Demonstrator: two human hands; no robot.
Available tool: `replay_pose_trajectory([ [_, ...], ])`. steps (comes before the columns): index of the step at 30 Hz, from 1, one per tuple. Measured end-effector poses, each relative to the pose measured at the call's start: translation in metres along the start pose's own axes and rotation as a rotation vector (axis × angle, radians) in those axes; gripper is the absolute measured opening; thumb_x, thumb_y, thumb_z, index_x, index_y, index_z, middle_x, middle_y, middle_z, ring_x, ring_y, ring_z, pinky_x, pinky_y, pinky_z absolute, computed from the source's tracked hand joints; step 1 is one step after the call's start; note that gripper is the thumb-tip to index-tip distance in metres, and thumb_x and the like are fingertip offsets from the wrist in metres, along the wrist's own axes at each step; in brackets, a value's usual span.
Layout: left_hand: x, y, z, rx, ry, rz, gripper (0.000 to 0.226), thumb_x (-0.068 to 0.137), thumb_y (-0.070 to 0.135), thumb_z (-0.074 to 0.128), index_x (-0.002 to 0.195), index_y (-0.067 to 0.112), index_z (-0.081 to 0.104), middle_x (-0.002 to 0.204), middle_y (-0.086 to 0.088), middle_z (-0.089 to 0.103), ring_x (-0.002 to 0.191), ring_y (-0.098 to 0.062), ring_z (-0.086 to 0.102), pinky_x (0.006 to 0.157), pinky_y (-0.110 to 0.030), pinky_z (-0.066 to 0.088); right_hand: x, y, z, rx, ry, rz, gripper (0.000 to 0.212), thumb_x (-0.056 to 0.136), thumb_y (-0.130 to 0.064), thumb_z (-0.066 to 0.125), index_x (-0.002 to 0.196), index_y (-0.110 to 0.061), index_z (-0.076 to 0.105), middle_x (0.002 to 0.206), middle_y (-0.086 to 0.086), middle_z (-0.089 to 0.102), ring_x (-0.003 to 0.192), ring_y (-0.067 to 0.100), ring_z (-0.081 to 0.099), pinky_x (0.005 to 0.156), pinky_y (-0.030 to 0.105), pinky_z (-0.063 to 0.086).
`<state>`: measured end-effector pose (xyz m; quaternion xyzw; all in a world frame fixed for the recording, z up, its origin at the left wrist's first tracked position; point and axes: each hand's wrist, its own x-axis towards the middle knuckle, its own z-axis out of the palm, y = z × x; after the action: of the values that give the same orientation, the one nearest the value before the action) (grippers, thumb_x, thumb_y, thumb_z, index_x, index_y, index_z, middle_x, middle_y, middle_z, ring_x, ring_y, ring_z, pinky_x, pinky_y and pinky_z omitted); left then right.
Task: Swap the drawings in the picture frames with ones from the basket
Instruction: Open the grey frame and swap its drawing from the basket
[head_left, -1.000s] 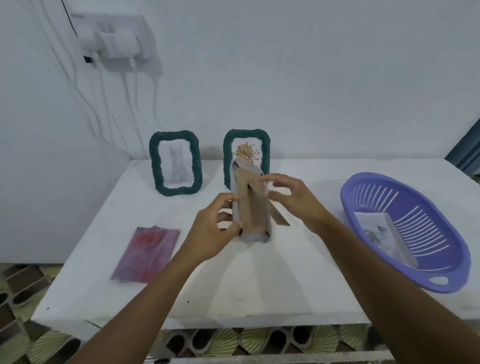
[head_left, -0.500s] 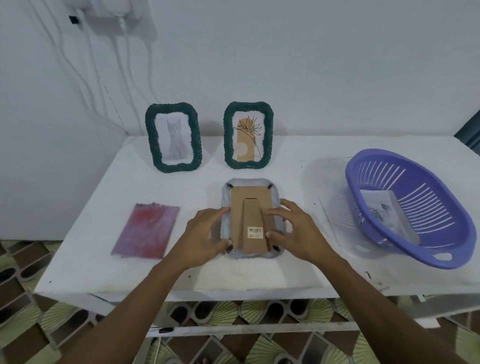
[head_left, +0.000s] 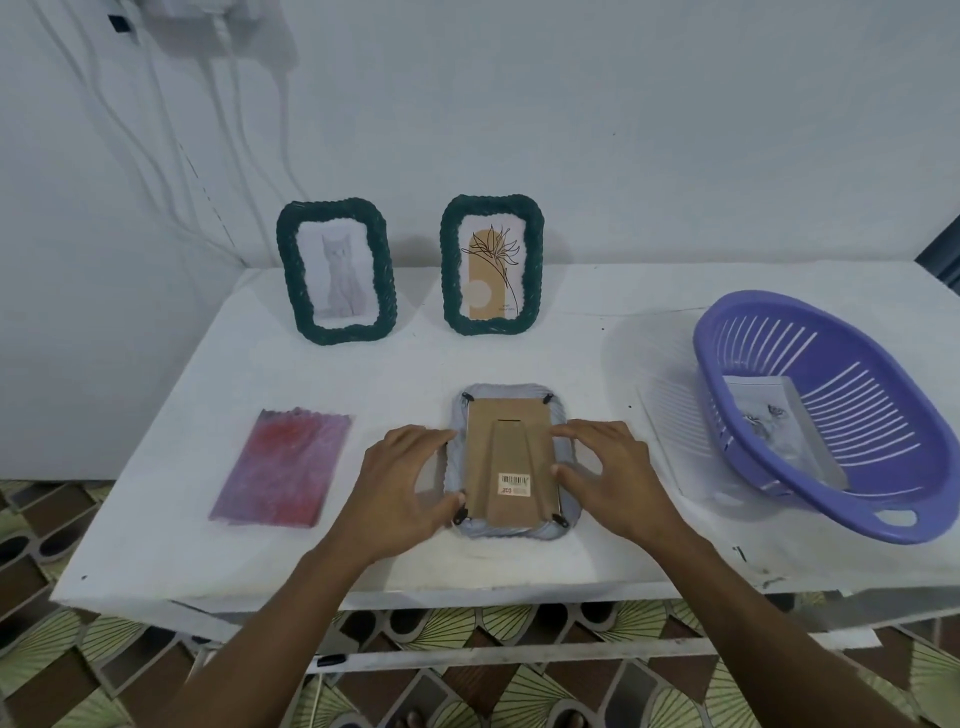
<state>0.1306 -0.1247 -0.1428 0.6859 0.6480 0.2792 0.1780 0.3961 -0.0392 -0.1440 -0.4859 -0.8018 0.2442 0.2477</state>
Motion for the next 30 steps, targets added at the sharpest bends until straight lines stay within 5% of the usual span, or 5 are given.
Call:
replay_pose_trajectory([
  [7, 0.037, 0.002, -0.001, -0.09, 0.068, -0.069, 0.06, 0.075, 0.051, 0.053, 0.127, 0.023, 0.057, 0.123, 0.014, 0.053, 0.117, -0.009, 0.046, 0.105, -0.034, 0.038, 0.025, 0.004, -0.001, 0.026, 0.033, 0.046, 0.035, 0.088, -0.027, 0.064, 0.122, -0.033, 0.059, 0.121, -0.015, 0.059, 0.116, 0.014, 0.048, 0.102, 0.042, 0.037],
  [12, 0.08, 0.007, 0.005, -0.182, 0.074, -0.133, 0.042, 0.088, 0.023, 0.067, 0.128, 0.02, 0.056, 0.114, 0.01, 0.057, 0.115, -0.013, 0.05, 0.101, -0.028, 0.039, 0.063, -0.002, -0.003, 0.091, -0.004, 0.074, 0.036, 0.087, -0.022, 0.066, 0.123, -0.029, 0.06, 0.111, -0.008, 0.065, 0.104, 0.011, 0.054, 0.099, 0.04, 0.044],
  [20, 0.104, -0.005, 0.016, -0.206, 0.15, -0.157, 0.044, 0.084, 0.024, 0.072, 0.124, 0.028, 0.055, 0.094, 0.009, 0.063, 0.099, -0.014, 0.057, 0.099, -0.044, 0.045, 0.086, 0.0, 0.002, 0.149, 0.042, 0.126, 0.037, 0.081, -0.022, 0.074, 0.116, -0.03, 0.062, 0.089, -0.009, 0.07, 0.09, 0.01, 0.059, 0.093, 0.041, 0.048],
  [30, 0.12, -0.004, 0.022, -0.198, 0.199, -0.165, 0.051, 0.085, 0.025, 0.071, 0.131, 0.025, 0.049, 0.088, 0.007, 0.062, 0.092, -0.014, 0.058, 0.097, -0.044, 0.047, 0.101, 0.002, 0.012, 0.099, 0.138, 0.13, 0.037, 0.081, -0.023, 0.073, 0.112, -0.035, 0.059, 0.078, -0.016, 0.067, 0.086, 0.007, 0.056, 0.092, 0.046, 0.046],
])
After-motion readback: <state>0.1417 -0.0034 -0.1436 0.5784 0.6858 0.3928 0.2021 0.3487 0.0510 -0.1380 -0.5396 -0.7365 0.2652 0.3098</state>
